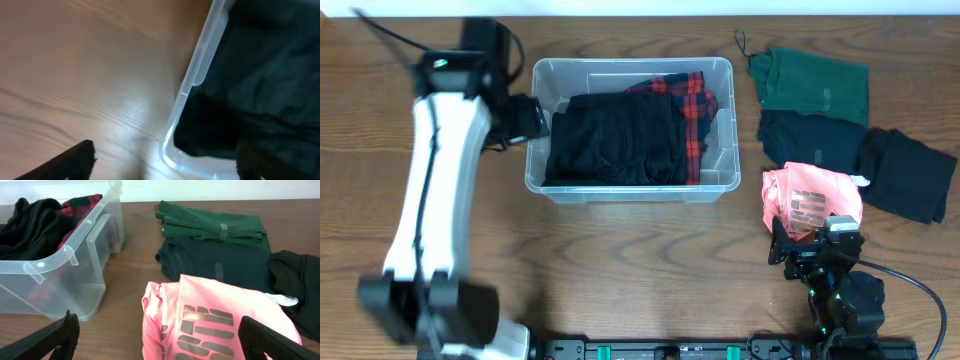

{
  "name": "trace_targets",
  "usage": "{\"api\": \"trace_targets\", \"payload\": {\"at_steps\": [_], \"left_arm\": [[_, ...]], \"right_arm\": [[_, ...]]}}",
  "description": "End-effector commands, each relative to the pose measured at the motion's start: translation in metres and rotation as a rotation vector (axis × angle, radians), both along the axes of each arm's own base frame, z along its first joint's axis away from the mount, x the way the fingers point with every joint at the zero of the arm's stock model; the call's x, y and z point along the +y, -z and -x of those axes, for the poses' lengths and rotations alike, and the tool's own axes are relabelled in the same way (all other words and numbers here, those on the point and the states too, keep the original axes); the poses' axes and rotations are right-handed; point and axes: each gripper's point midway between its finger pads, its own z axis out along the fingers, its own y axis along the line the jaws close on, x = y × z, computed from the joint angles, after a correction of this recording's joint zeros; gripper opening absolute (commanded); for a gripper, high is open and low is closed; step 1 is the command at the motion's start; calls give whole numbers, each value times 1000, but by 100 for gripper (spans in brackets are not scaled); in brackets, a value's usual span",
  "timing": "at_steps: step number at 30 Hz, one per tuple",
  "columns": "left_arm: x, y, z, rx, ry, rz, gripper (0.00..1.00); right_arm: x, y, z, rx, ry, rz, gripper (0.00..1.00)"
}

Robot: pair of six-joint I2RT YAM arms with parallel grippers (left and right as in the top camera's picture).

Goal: Pack container

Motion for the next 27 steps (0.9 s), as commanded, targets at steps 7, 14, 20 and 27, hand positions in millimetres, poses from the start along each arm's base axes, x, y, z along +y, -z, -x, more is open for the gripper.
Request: {"api": "trace_targets", "payload": {"at_steps": [7, 14, 20, 27], "left_arm": [[67, -95, 41, -257, -55, -242, 98], [76, -104, 56, -274, -89, -247, 98], [76, -103, 55, -272, -89, -247, 98], [76, -103, 55, -273, -89, -247, 98]], "right_arm": [[0, 0, 0, -3, 2, -7, 99], [-1, 0, 0, -4, 6, -4, 99], [-1, -4, -1, -18, 5, -8, 99], [19, -79, -9, -312, -97, -120, 99]]}}
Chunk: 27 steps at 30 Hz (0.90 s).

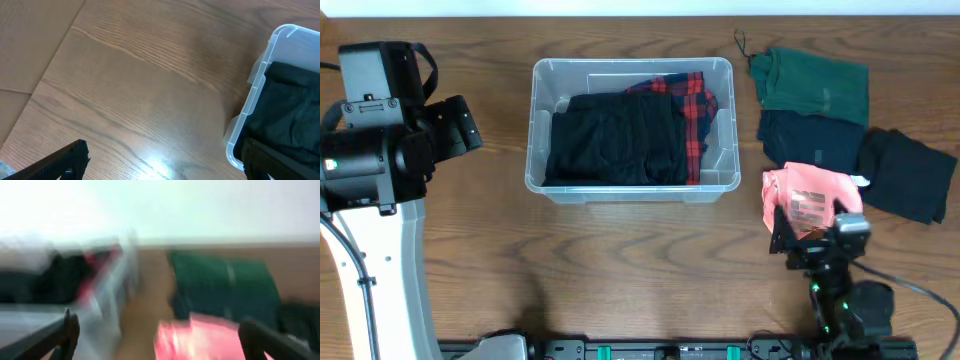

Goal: Pack container

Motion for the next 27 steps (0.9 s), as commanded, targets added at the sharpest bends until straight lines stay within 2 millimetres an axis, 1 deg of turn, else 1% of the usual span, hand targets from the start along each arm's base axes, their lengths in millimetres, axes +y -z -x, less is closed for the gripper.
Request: {"api": "trace_targets", "payload": {"at_steps": [1, 3, 4, 5, 7, 9, 13, 14, 17, 19, 20, 22, 24, 25, 27], "left_arm": [[4, -2, 1, 1, -6, -18, 98], [4, -2, 1, 1, -6, -18, 98], [4, -2, 1, 1, -6, -18, 98], [4, -2, 1, 1, -6, -18, 98], [4, -2, 1, 1, -6, -18, 98], [4, -2, 1, 1, -6, -18, 98], [4, -2, 1, 1, -6, -18, 98], [4, -2, 1, 1, -6, -18, 98], [4, -2, 1, 2, -6, -18, 98], [4, -2, 1, 1, -6, -18, 98], [4, -2, 1, 1, -7, -18, 98], [4, -2, 1, 1, -6, -18, 98], [4, -2, 1, 1, -6, -18, 98], [4, -2, 1, 1, -6, -18, 98], [4, -2, 1, 2, -6, -18, 98]], "right_arm": [[9, -32, 1, -111, -56, -50, 99], [5, -45, -1, -133, -31, -66, 99], [1, -48, -4, -113, -5, -84, 99], [-3, -49, -8, -72, 17, -101, 99], [-3, -51, -16, 10, 26, -102, 99], [-3, -55, -28, 111, 34, -90, 99], [-6, -56, -62, 354, 55, -77, 99], [-4, -56, -72, 406, 37, -79, 99], [15, -61, -101, 523, -80, -116, 99], [25, -56, -112, 612, -127, -150, 99], [23, -52, -119, 648, -116, -158, 99], [5, -44, -133, 720, -25, -240, 99], [-20, -37, -145, 757, 57, -337, 99], [-37, -33, -150, 765, 82, -376, 99], [-70, -26, -154, 772, 123, -444, 99]]}}
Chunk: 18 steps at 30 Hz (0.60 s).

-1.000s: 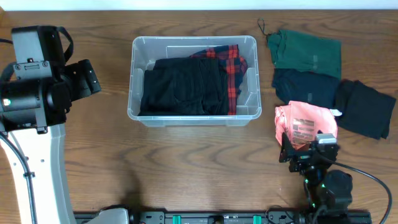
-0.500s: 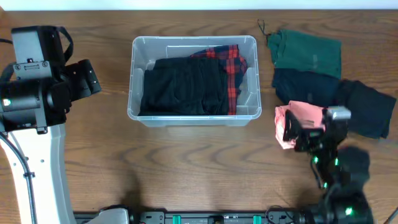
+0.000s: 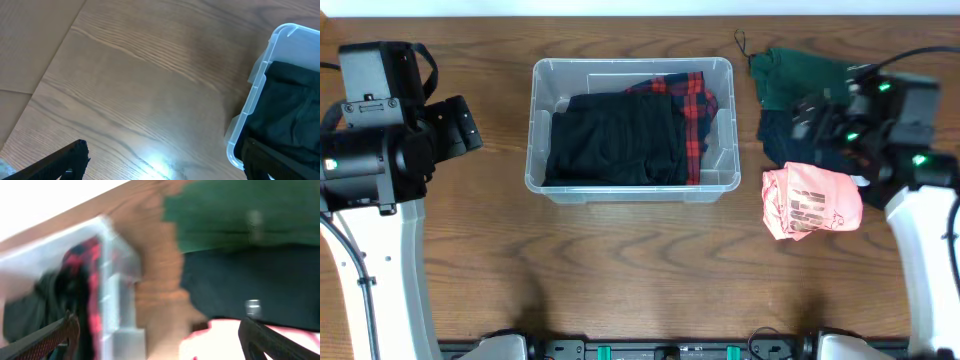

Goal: Pack container

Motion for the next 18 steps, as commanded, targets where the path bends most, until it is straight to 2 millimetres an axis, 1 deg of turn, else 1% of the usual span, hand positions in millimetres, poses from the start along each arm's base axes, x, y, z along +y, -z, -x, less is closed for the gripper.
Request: {"api": "trace_targets", "payload": {"at_steps": [1, 2, 3, 4, 5, 7, 10, 12, 14, 17, 18], "left_arm": [[4, -3, 1, -1, -8, -16, 98], [4, -3, 1, -1, -8, -16, 98], [4, -2, 1, 0, -8, -16, 98], [4, -2, 1, 0, -8, -16, 98], [4, -2, 1, 0, -8, -16, 98], [4, -2, 1, 0, -8, -16, 98], [4, -3, 1, -1, -8, -16, 98], [4, -3, 1, -1, -8, -16, 98], [4, -2, 1, 0, -8, -16, 98], [4, -2, 1, 0, -8, -16, 98], [4, -2, 1, 0, -8, -16, 98]], "right_arm": [[-54, 1, -4, 16, 130, -136, 99], [-69, 4, -2, 17, 153, -157, 99], [-89, 8, 1, 18, 185, -176, 99], [-109, 13, 6, 23, 228, -190, 99], [-135, 19, 14, 25, 278, -193, 99], [-168, 27, 27, 31, 344, -197, 99], [-217, 44, 52, 49, 433, -175, 99], [-241, 57, 67, 71, 491, -184, 99], [-261, 72, 81, 92, 534, -192, 99], [-286, 98, 100, 125, 604, -240, 100], [-289, 103, 102, 128, 602, -245, 99]]}}
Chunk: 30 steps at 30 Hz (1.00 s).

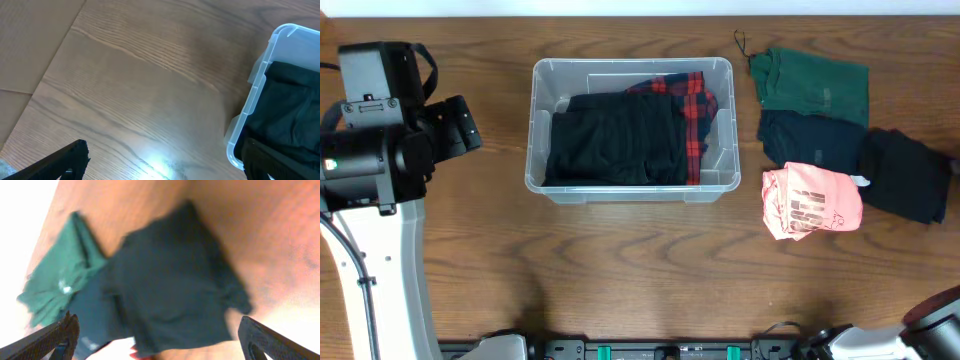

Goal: Pack container

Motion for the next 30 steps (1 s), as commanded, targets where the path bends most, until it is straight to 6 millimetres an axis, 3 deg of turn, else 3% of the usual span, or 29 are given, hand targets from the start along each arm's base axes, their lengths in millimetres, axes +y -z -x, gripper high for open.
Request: {"api": "trace_targets", "payload": {"at_steps": [1, 4, 8, 14, 20, 24, 30], "left_arm": [[4, -3, 1, -1, -8, -16, 98], [4, -3, 1, -1, -8, -16, 98], [4, -3, 1, -1, -8, -16, 98], [4, -3, 1, -1, -8, -16, 98], [4, -3, 1, -1, -8, -16, 98], [4, -2, 1, 0, -8, -16, 98], [4, -3, 1, -1, -8, -16, 98]], "right_arm": [[-16, 16, 7, -16, -28, -11, 99], [-24, 35, 12, -34, -35, -51, 99], [-21, 55, 4, -132, -128, -99, 99], [-15, 99, 8, -87, -137, -177, 99], [-9, 111, 4, -76, -153, -201, 98], [-2, 110, -5, -74, -165, -208, 90], [12, 116, -19, -20, -167, -224, 65]]}}
